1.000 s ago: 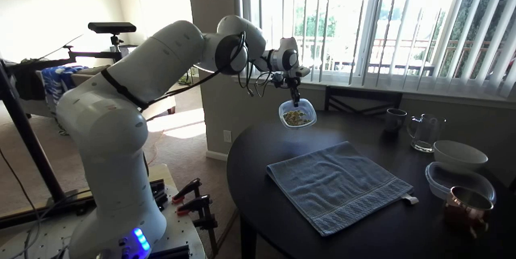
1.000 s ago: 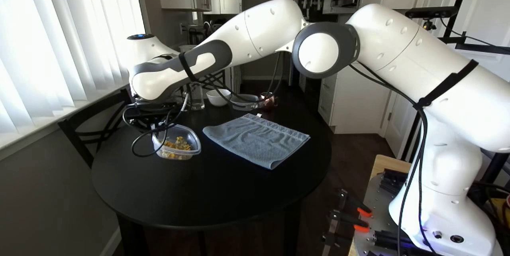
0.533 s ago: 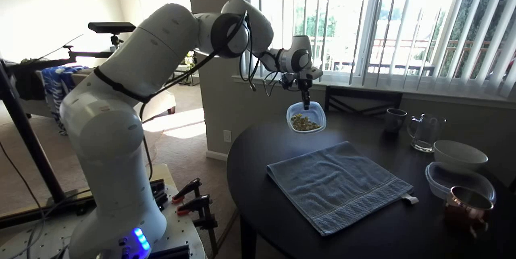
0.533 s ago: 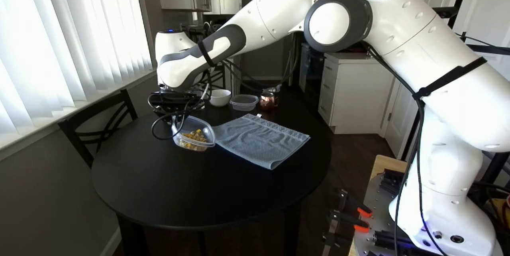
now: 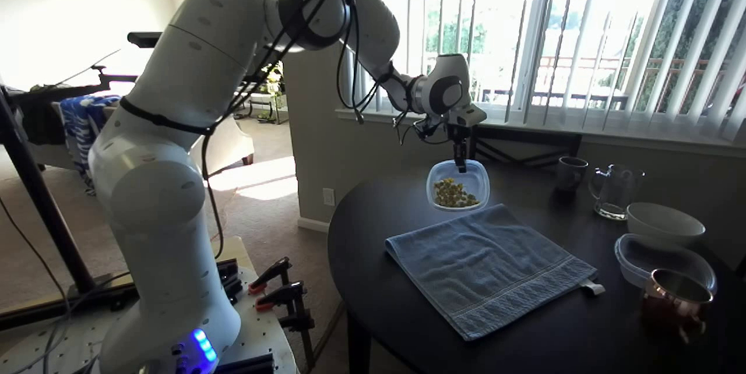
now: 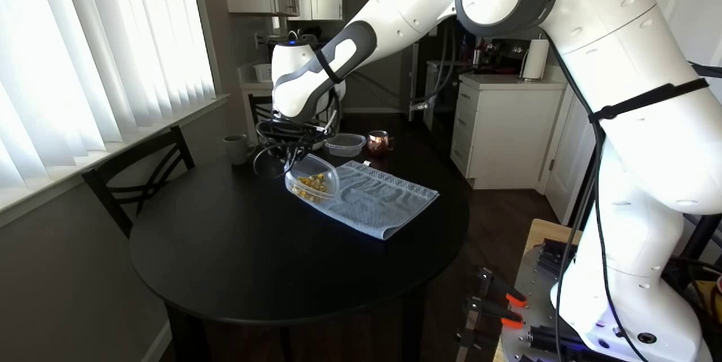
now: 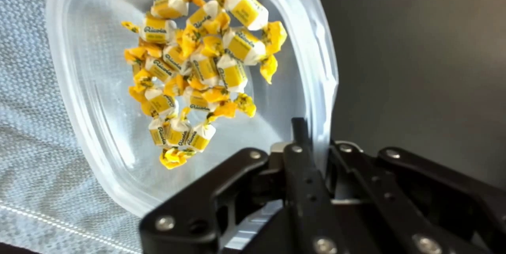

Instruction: Pour the contents in the bowl onto the blue towel.

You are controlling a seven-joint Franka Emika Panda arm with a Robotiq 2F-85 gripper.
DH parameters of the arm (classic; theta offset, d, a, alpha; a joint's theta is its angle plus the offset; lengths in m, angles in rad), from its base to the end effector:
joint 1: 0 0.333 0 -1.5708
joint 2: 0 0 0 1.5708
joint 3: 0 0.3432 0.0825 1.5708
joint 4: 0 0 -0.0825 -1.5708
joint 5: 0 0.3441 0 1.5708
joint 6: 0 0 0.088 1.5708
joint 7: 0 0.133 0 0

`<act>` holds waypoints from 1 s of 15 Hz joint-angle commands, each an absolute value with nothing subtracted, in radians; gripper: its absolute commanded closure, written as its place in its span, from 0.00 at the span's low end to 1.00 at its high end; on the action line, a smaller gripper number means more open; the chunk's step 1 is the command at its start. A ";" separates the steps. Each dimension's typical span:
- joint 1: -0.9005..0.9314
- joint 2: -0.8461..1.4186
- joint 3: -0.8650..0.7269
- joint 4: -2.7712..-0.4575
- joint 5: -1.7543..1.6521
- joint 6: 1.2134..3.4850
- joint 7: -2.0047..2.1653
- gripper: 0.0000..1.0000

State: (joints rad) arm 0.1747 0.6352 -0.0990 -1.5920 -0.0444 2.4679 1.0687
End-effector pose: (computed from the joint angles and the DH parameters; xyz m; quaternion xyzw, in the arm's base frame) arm 0.7072 0.0653 0.3092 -0.8852 0.4470 -0.1255 0.0288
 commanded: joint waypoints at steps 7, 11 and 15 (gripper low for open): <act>0.390 0.497 -0.375 -1.823 -0.280 2.538 1.664 0.99; 0.464 0.530 -0.434 -1.782 -0.527 2.481 1.953 0.99; 0.492 0.573 -0.427 -1.727 -0.836 2.352 2.215 0.99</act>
State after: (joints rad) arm 0.4713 0.5473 -0.4269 -1.7643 -0.6595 2.4370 2.0544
